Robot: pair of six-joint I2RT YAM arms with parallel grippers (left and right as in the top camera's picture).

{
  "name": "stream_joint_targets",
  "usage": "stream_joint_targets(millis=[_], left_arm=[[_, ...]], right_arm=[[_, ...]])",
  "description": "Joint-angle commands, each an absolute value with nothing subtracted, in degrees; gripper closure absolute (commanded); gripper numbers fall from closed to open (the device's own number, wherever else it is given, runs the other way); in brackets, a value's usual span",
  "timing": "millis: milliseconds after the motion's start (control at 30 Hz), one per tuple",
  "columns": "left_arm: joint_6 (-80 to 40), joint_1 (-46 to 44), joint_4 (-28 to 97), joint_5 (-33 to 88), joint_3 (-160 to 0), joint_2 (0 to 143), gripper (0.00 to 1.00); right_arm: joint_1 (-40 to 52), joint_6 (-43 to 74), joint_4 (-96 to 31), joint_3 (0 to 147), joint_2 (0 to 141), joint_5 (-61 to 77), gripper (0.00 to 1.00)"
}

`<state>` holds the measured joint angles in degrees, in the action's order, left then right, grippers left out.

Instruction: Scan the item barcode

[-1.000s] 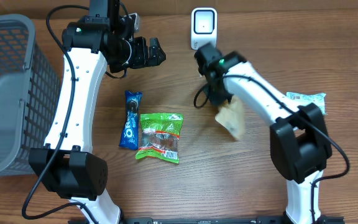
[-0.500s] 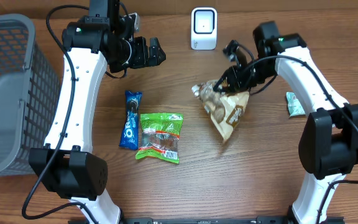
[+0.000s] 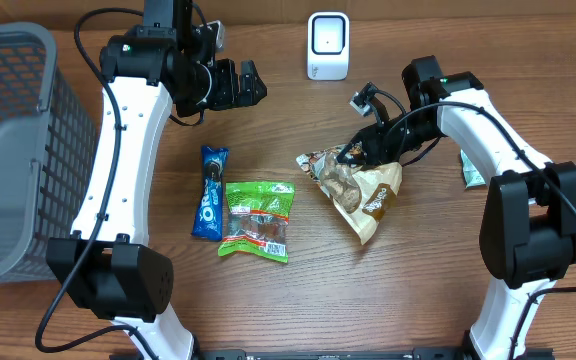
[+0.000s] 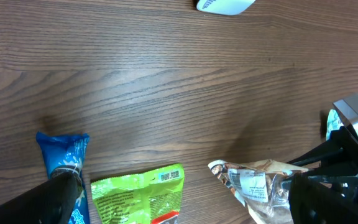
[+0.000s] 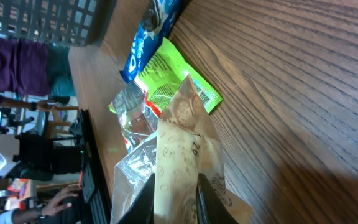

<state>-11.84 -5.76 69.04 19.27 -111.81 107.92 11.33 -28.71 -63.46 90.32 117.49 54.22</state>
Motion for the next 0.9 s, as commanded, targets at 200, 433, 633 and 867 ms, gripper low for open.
stream_joint_targets(millis=[200, 433, 633, 867], left_arm=[[-11.35, -6.02, 68.97, 19.03, -112.88, 108.01, 0.00], [-11.35, -6.02, 68.97, 19.03, -112.88, 108.01, 0.00], [-11.35, -6.02, 68.97, 19.03, -112.88, 108.01, 0.00], [-11.35, -6.02, 68.97, 19.03, -112.88, 108.01, 0.00]], right_arm=[[11.51, -34.98, -62.41, 90.08, 115.85, 48.45, 0.96], [11.49, -33.56, -59.81, 90.08, 115.85, 46.94, 0.22], [10.41, -24.71, -58.13, 92.20, 115.81, 43.46, 0.11], [6.83, -17.74, -66.67, 102.83, 115.72, 31.94, 0.08]])
